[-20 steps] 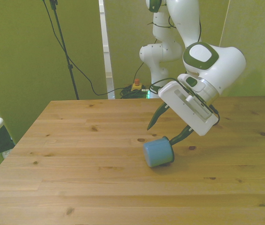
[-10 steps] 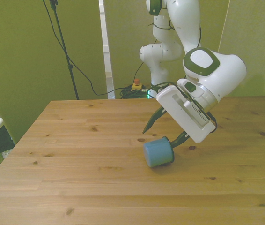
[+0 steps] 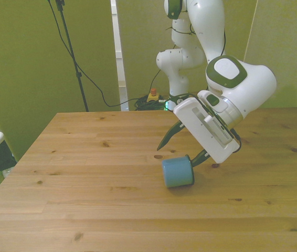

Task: Flip the mug upright

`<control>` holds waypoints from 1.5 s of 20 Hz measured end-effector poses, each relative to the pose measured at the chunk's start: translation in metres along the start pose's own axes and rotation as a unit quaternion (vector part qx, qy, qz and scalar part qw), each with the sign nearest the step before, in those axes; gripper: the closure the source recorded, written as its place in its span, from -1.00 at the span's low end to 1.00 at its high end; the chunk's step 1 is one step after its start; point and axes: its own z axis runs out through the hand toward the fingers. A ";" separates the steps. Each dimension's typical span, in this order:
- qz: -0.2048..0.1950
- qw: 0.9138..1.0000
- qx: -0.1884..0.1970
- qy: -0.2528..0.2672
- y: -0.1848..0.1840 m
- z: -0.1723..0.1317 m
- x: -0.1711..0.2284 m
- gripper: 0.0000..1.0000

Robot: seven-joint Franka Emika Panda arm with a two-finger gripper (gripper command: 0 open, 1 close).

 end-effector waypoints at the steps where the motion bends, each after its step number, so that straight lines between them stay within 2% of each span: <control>1: 0.000 1.000 -0.001 0.000 0.000 0.001 0.000 1.00; 23: 0.000 1.000 -0.011 -0.002 0.001 0.014 -0.001 1.00; 27: 0.034 0.999 -0.003 -0.011 0.016 0.009 0.036 1.00; 30: 0.072 0.996 0.029 -0.045 0.049 -0.007 0.092 1.00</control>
